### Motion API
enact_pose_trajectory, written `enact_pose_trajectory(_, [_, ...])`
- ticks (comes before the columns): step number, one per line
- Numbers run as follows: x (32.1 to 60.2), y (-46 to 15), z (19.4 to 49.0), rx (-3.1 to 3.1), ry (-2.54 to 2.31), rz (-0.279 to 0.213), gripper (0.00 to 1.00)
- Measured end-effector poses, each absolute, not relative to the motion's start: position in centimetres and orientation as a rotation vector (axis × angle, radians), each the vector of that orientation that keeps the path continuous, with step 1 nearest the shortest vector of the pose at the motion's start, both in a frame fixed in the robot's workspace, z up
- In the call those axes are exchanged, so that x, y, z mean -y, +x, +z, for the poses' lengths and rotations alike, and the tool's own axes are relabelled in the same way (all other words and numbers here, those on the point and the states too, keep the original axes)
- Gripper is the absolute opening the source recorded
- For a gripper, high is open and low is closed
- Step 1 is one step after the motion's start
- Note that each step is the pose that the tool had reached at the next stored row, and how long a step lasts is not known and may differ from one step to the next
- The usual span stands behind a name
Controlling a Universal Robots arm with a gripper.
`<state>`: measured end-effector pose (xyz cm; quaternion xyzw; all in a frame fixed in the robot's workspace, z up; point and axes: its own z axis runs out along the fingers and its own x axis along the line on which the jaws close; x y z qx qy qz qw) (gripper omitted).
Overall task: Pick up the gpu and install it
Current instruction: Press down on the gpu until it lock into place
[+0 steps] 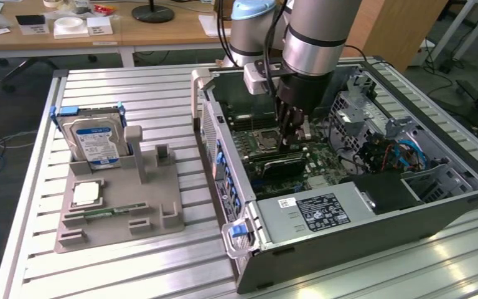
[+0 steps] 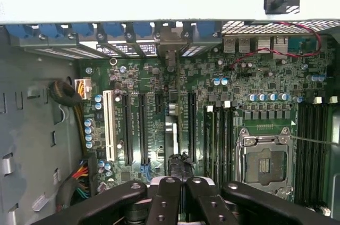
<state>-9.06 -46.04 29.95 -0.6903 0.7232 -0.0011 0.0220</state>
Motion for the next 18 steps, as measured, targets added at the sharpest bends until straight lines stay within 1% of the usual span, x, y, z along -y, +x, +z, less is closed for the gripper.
enact_pose_trajectory(11, [45.5,-9.2,28.5,-2.241,-2.139,-0.003,0.11])
enact_pose_trajectory(18, [45.5,-9.2,28.2,-2.241,-2.139,-0.003,0.11])
